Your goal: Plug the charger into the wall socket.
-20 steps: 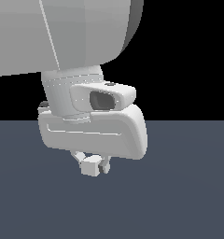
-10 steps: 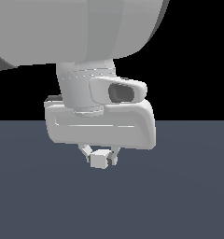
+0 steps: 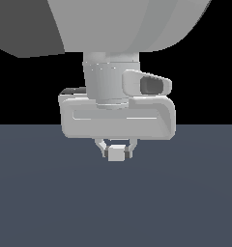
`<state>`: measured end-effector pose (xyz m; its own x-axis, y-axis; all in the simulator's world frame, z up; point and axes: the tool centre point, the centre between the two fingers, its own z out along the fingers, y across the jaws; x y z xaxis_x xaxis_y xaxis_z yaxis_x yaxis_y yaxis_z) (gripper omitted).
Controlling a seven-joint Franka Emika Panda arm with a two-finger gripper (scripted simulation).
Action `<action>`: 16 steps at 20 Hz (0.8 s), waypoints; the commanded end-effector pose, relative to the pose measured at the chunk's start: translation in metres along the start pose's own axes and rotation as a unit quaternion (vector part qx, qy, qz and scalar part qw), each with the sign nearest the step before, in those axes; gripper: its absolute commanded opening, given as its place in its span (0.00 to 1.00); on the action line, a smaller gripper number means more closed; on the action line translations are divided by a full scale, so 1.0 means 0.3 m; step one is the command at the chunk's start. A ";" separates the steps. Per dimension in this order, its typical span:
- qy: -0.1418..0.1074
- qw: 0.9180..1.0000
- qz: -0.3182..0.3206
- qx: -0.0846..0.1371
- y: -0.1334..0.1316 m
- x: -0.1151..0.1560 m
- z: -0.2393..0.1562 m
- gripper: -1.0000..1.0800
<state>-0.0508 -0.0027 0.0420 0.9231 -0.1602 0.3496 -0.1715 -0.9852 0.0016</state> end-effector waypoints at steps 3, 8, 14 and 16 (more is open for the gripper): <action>0.001 0.999 -0.033 0.012 0.026 0.035 -0.016 0.00; 0.002 0.998 -0.065 0.023 0.049 0.072 -0.030 0.00; 0.002 0.994 -0.103 0.037 0.074 0.117 -0.046 0.00; 0.003 0.992 -0.116 0.042 0.082 0.133 -0.052 0.00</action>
<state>-0.0262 -0.0301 0.0678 0.9343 0.0503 0.3530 0.0524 -0.9986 0.0037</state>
